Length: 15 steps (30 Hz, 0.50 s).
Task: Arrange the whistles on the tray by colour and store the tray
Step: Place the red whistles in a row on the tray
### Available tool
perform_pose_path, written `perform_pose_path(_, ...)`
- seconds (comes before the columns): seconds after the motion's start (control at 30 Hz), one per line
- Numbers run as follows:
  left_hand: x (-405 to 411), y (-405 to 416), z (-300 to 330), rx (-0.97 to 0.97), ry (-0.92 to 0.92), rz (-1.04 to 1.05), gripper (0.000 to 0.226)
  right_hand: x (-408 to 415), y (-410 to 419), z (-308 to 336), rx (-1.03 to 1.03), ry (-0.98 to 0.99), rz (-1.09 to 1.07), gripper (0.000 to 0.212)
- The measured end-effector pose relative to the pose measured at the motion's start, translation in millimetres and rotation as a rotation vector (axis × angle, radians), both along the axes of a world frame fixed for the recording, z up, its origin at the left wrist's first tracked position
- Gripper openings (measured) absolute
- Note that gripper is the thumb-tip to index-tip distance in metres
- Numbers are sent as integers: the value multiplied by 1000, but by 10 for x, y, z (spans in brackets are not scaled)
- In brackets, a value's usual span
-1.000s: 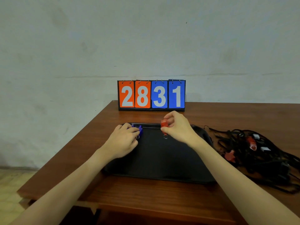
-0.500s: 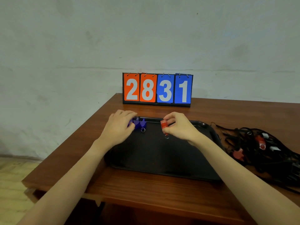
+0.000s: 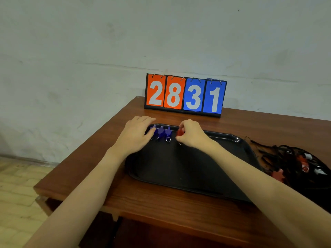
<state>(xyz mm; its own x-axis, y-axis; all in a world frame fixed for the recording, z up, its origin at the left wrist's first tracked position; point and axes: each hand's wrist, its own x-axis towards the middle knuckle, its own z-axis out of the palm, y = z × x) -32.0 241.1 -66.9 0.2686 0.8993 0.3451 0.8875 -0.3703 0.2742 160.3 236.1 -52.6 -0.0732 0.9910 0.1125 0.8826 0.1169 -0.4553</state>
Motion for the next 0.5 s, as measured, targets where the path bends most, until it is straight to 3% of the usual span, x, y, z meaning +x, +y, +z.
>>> perform_pose_path(0.27,-13,-31,33,42,-25,15,42,-35,50,-72,38,-79,28,40)
perform_pose_path(0.5,3,-40,29,3,4,-35,45,150,-123,-111,63,-313,227,37)
